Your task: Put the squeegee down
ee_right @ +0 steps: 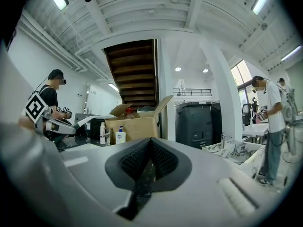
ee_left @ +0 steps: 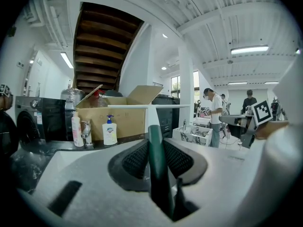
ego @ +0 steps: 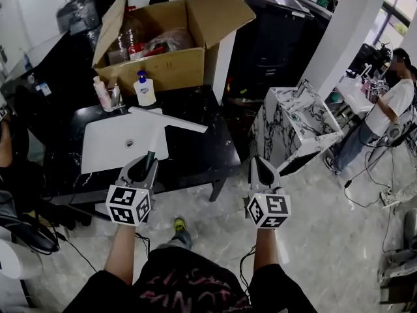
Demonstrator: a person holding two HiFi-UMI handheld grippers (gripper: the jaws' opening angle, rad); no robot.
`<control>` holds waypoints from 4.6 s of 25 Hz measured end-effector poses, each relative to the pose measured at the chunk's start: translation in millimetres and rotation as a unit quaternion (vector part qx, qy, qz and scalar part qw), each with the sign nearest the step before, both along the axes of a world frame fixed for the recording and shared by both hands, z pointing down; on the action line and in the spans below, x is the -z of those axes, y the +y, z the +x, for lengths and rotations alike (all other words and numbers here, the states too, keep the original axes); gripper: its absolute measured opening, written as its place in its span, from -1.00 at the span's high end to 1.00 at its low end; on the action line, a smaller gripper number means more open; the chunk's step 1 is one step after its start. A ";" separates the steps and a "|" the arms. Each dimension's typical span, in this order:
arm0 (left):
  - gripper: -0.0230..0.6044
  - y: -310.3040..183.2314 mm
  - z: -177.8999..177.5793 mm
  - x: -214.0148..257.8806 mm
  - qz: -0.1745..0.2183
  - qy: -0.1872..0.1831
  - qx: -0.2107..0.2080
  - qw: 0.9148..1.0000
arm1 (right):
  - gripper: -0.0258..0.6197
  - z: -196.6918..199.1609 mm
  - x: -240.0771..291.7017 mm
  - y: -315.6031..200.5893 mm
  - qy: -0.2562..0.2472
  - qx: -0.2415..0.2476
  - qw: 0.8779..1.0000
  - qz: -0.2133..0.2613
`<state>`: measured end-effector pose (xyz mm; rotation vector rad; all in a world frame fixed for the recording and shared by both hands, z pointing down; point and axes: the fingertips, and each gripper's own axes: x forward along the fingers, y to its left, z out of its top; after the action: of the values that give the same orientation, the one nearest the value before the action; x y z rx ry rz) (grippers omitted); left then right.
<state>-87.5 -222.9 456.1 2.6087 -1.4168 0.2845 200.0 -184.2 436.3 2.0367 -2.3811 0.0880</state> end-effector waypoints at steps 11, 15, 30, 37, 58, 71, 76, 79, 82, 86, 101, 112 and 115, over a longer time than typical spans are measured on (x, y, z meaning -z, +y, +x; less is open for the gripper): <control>0.61 -106.9 2.2 1.7 -0.008 0.005 -0.018 1.000 | 0.89 -6.7 7.1 -104.0 0.010 -0.012 1.000 -0.007; 0.61 -137.9 1.3 1.3 -0.010 0.008 -0.027 1.000 | 0.89 -12.5 13.1 -133.6 0.016 -0.016 1.000 -0.004; 0.61 -177.8 5.8 2.8 -0.011 0.017 -0.039 0.999 | 0.89 -11.6 21.0 -171.6 0.023 -0.027 0.999 -0.001; 0.61 -186.6 14.0 3.7 -0.011 0.017 -0.021 1.000 | 0.89 -5.5 21.8 -190.1 0.021 -0.007 1.000 0.005; 0.61 -240.4 62.3 -27.1 -0.059 -0.007 0.075 0.995 | 0.89 31.5 13.7 -258.4 0.001 0.076 0.997 0.007; 0.61 -252.9 68.0 -91.0 -0.133 -0.019 0.095 0.986 | 0.89 46.0 5.0 -267.4 -0.003 0.073 0.997 -0.003; 0.60 -254.3 71.2 -114.4 -0.165 -0.024 0.096 0.981 | 0.89 50.3 -0.5 -269.7 -0.005 0.071 0.997 -0.010; 0.60 -253.1 73.5 -128.0 -0.179 -0.030 0.097 0.979 | 0.89 52.9 -3.8 -270.5 -0.005 0.071 0.997 -0.014; 0.60 -251.4 73.6 -143.0 -0.194 -0.036 0.100 0.975 | 0.89 56.8 -8.5 -270.6 -0.005 0.067 0.998 -0.017; 0.60 -250.3 73.4 -160.5 -0.214 -0.043 0.102 0.971 | 0.89 62.1 -12.9 -271.3 -0.002 0.063 0.998 -0.023; 0.60 -249.3 85.8 -196.0 -0.254 -0.046 0.104 0.961 | 0.89 82.0 -27.4 -273.1 0.005 0.053 0.998 -0.042; 0.60 -249.8 91.1 -205.8 -0.267 -0.049 0.102 0.957 | 0.89 87.8 -31.3 -276.3 0.006 0.053 0.998 -0.046; 0.60 -249.9 90.8 -207.5 -0.270 -0.051 0.099 0.956 | 0.89 86.5 -32.1 -276.7 0.006 0.052 0.998 -0.047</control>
<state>3.3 -472.9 663.6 2.0222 -1.3766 0.6792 286.5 -461.0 468.4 1.8645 -2.4209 0.1812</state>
